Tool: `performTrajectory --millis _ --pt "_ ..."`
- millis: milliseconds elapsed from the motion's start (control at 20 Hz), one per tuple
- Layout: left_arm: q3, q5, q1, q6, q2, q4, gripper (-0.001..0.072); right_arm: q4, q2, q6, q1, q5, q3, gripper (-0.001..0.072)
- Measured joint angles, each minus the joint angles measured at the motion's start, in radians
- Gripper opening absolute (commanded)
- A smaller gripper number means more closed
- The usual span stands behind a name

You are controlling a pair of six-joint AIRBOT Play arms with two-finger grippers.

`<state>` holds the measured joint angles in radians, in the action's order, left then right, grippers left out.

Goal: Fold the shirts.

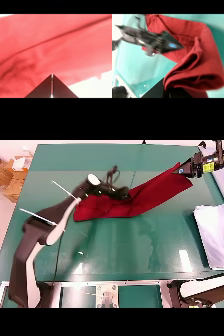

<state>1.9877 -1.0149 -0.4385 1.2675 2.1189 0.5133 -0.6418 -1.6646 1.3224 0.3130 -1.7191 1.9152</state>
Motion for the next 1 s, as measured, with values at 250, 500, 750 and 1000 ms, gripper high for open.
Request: performTrajectory --millis 250,500,750,1000 --pt "0.065 -0.243 0.206 0.027 -0.171 0.217 0.0025 0.011 0.002 0.055 -0.13 0.042 0.0 0.0015" --pt "0.076 -0.41 0.435 0.067 -0.329 0.465 0.0025 -0.005 -0.039 0.079 -0.416 0.273 -0.001 0.0015" --pt "0.049 -0.482 0.564 0.073 -0.372 0.527 0.0025 0.002 -0.238 0.087 -0.772 0.685 -0.001 0.0555" --pt "0.011 -0.503 0.597 0.037 -0.377 0.545 0.0025 -0.009 -0.401 0.084 -0.953 1.005 -0.002 0.0557"
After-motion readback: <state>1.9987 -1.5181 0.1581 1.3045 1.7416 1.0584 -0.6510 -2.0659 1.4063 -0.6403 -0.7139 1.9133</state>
